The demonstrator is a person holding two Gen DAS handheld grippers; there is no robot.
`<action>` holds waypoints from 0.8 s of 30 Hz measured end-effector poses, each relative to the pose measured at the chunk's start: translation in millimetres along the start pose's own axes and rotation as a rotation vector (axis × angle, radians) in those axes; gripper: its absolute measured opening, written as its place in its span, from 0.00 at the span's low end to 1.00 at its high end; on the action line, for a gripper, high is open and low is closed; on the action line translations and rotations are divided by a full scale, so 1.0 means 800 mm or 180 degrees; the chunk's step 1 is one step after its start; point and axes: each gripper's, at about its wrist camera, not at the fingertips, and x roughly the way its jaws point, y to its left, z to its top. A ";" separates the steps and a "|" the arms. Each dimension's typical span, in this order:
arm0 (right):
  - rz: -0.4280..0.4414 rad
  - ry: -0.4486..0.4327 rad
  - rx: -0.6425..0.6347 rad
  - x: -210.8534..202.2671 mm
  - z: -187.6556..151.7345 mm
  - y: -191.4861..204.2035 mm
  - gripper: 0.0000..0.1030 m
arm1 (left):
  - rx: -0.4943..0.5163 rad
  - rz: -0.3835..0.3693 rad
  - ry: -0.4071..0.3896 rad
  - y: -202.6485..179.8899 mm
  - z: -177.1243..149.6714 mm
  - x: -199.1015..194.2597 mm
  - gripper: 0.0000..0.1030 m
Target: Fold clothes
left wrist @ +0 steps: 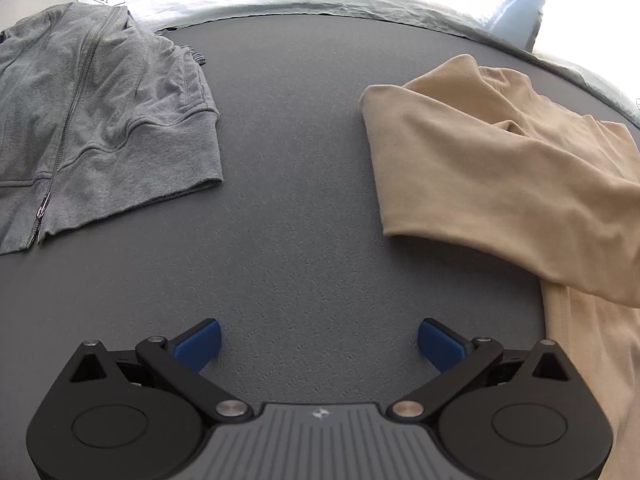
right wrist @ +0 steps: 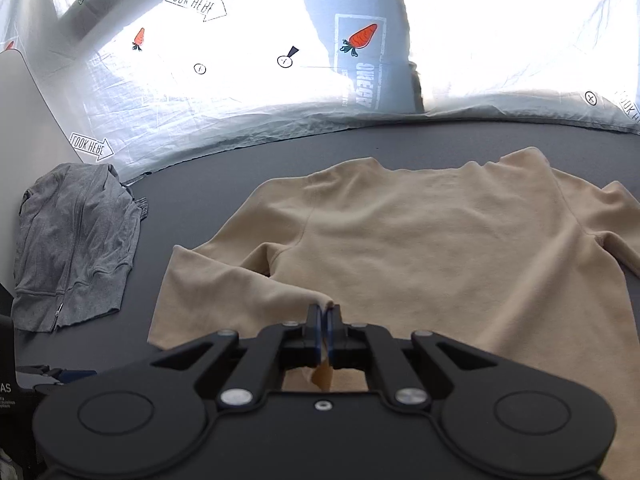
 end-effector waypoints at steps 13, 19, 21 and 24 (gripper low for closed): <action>-0.0061 -0.0134 0.0136 -0.084 0.016 -0.148 0.03 | -0.0112 -0.0012 -0.0119 -0.162 -0.028 -0.066 1.00; -0.0062 -0.0085 0.0208 -0.099 0.019 -0.224 0.03 | -0.0078 0.0129 -0.0257 -0.227 -0.056 -0.076 1.00; -0.0037 -0.0025 0.0241 -0.101 0.020 -0.248 0.03 | -0.0082 0.0143 -0.0249 -0.244 -0.063 -0.078 1.00; -0.0016 0.0054 0.0253 -0.096 0.017 -0.275 0.03 | -0.0112 0.0232 -0.0195 -0.259 -0.071 -0.077 1.00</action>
